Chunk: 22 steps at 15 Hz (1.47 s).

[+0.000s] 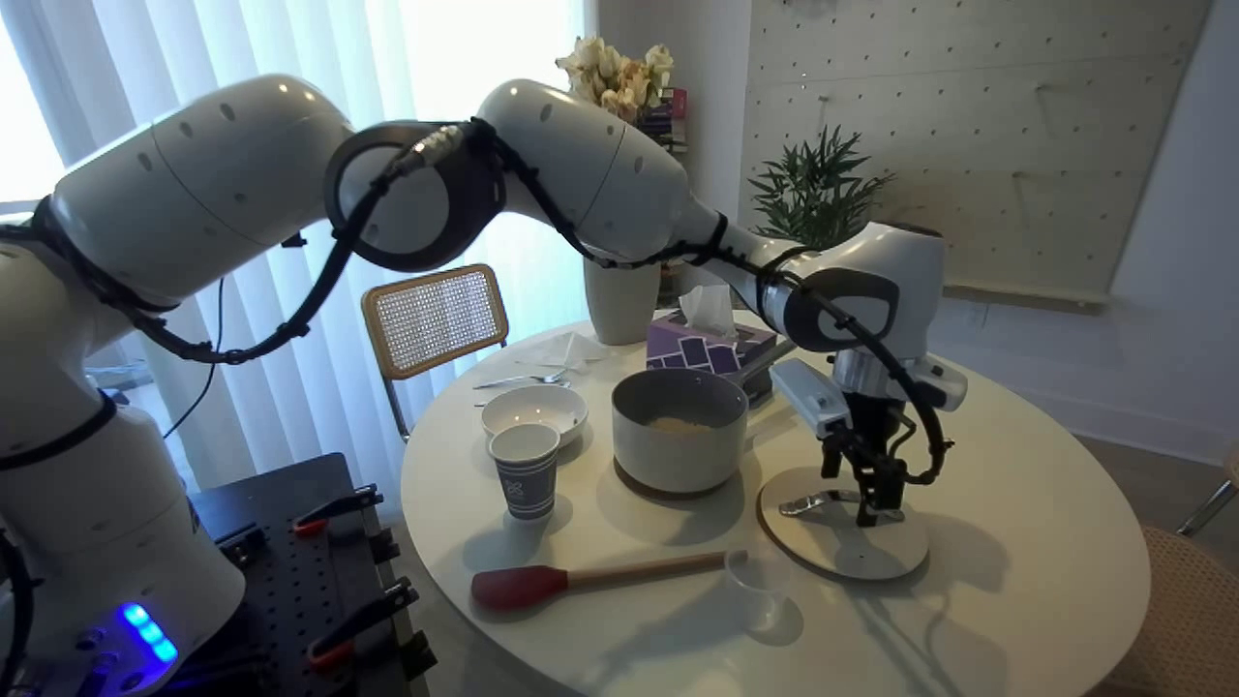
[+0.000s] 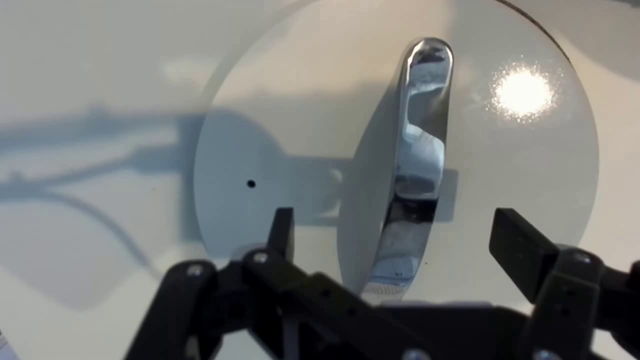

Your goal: Remove the lid from the white pot, pick up the broccoli from the white bowl and place it inside the pot, move the tissue square to the left, pick up the spatula and use it to stir inside the white pot, place the spatula on the table, place the white lid on top of the pot

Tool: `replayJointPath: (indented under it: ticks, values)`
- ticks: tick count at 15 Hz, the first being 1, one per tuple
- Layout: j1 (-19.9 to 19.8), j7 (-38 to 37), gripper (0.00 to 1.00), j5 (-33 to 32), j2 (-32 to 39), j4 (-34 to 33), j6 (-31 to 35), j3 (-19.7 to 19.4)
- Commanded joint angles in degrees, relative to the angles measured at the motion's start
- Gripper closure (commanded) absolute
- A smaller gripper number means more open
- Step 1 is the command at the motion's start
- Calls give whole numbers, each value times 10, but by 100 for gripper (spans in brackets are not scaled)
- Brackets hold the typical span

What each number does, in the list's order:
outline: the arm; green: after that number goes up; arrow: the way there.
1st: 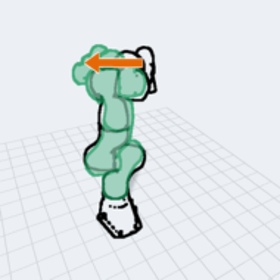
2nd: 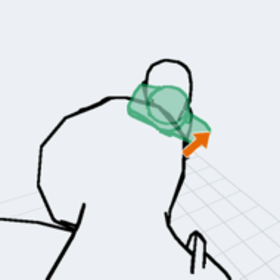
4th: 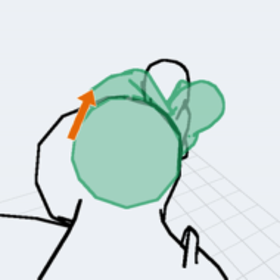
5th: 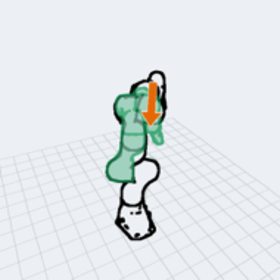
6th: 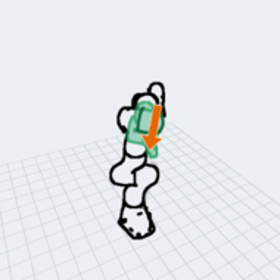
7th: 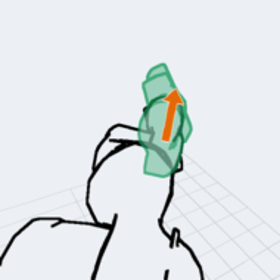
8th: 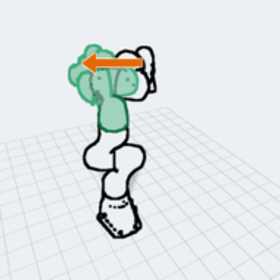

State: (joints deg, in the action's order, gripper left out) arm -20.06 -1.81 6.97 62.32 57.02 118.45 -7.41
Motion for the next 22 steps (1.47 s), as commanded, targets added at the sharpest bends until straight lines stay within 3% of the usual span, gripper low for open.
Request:
replayJointPath:
  ticks: [1, 2, 11, 22]
  values:
    - [0, -12, 25, -6, 13, -36, -33, -7]
    - [-2, -11, 26, -5, 14, -37, -32, -7]
    - [-6, -10, 95, 1, 4, -25, -19, -3]
    - [3, -11, 94, -5, -37, -4, -27, -7]
